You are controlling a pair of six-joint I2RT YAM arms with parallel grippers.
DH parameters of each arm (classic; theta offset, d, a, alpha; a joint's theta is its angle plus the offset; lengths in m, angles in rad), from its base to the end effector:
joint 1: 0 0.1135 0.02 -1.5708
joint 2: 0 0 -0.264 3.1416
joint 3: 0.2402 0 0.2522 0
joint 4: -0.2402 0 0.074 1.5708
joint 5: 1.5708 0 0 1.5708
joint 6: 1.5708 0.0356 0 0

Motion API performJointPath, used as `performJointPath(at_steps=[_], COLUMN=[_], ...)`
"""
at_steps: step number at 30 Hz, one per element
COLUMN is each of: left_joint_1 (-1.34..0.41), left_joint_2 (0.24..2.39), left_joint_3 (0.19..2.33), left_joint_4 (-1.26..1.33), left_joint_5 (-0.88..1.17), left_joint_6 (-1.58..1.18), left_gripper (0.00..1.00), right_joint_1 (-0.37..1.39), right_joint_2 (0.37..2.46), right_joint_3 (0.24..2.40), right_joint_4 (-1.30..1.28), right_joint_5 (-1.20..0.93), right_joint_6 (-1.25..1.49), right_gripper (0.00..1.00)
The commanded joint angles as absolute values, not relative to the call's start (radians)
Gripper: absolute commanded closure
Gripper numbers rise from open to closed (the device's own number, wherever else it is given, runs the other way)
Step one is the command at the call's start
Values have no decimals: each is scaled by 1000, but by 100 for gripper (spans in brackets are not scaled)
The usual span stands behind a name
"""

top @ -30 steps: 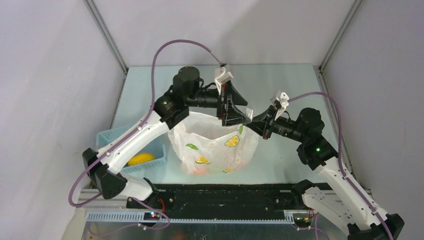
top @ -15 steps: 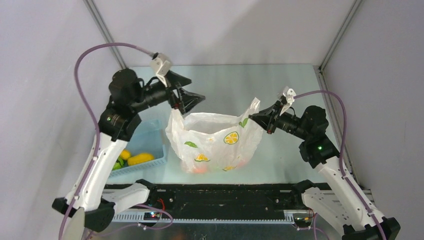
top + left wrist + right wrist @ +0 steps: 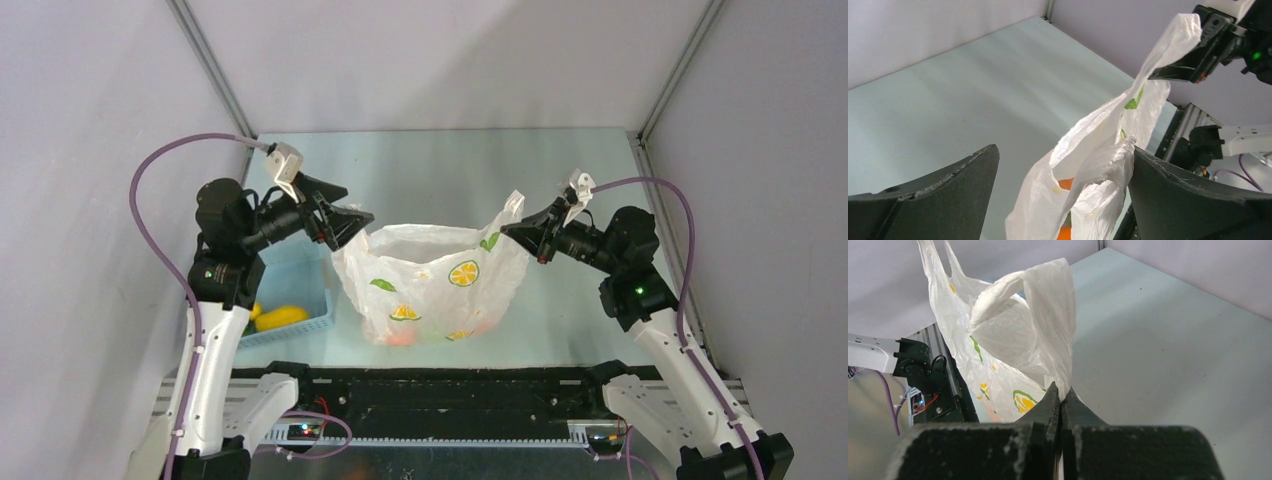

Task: Place the fake fruits into the plastic bag and tie a complex knot
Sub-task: Adjust the plastic bag at the center of the board.

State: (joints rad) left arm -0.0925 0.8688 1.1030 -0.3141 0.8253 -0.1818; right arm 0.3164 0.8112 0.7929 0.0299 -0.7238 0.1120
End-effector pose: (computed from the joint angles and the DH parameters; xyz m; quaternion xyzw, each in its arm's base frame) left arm 0.1686 -0.0419 0.4225 0.2417 0.6846 -0.3769 0.5752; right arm 0.1684 0.0799 0.3616 -0.3176 0.6283 0.3846 0.5970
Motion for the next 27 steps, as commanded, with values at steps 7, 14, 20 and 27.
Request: performJointPath(at_steps=[7, 14, 20, 27], left_joint_1=[-69, -68, -68, -68], left_joint_2=[819, 774, 710, 665], left_joint_3=[1044, 985, 897, 836], left_joint_4=[-188, -203, -211, -172], left_joint_5=[1012, 988, 927, 923], left_joint_6=[-218, -198, -202, -233], left_gripper=[1, 1, 1, 10], right_joint_1=[305, 302, 301, 297], right_joint_2=[808, 805, 800, 797], right_joint_3=[794, 795, 795, 795], right_joint_4=[83, 83, 81, 75], right_joint_5=[-762, -767, -775, -782], right_joint_6=[119, 122, 122, 121], right_gripper=[100, 100, 100, 100])
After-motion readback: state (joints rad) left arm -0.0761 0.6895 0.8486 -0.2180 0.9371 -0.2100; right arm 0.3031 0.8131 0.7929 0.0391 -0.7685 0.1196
